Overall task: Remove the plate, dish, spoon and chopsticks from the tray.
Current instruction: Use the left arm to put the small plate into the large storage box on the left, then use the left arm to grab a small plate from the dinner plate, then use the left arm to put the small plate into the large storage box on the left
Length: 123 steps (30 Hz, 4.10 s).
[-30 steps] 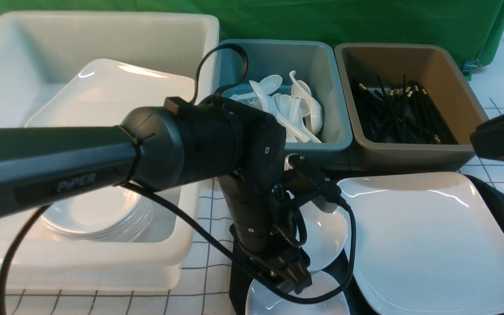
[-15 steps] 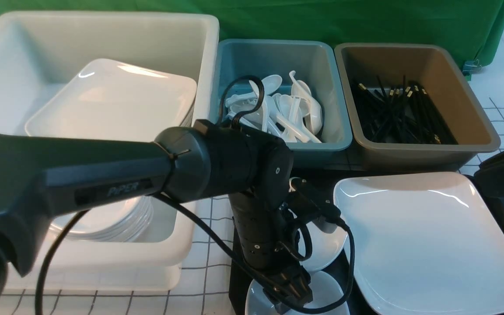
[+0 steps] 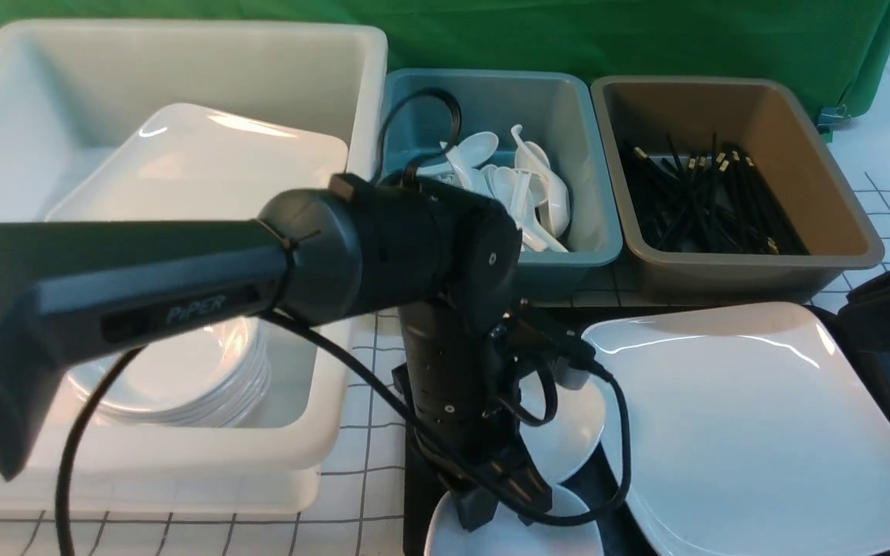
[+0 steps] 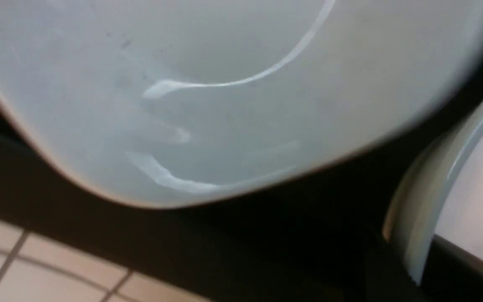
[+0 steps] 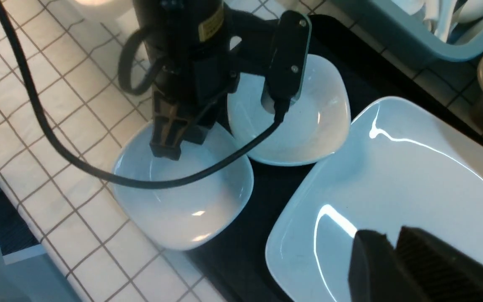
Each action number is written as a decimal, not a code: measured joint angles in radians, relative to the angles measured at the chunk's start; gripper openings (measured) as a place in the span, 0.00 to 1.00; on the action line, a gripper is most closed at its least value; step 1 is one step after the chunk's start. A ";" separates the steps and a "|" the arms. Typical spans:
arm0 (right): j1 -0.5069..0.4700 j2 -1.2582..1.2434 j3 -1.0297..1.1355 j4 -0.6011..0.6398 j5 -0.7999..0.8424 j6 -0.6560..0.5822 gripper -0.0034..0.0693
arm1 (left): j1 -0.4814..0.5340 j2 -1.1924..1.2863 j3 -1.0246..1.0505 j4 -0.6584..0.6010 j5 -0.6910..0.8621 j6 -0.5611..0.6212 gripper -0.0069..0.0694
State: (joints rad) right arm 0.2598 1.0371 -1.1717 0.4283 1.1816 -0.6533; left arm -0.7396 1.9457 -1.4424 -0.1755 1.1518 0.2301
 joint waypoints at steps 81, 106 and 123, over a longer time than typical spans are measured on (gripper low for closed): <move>0.122 0.003 0.142 -0.368 -0.077 0.414 0.06 | -0.138 -0.154 0.183 0.134 -0.548 -0.036 0.44; 0.121 -0.178 0.068 -0.271 -0.164 0.442 0.06 | -0.153 -0.149 0.105 0.316 -0.469 -0.138 0.10; 0.359 0.278 -0.361 0.090 -0.082 0.233 0.06 | 0.368 -0.568 0.020 0.350 -0.198 -0.128 0.10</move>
State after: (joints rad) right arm 0.6184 1.3155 -1.5324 0.5184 1.1001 -0.4201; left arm -0.3713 1.3779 -1.4223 0.1749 0.9536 0.1026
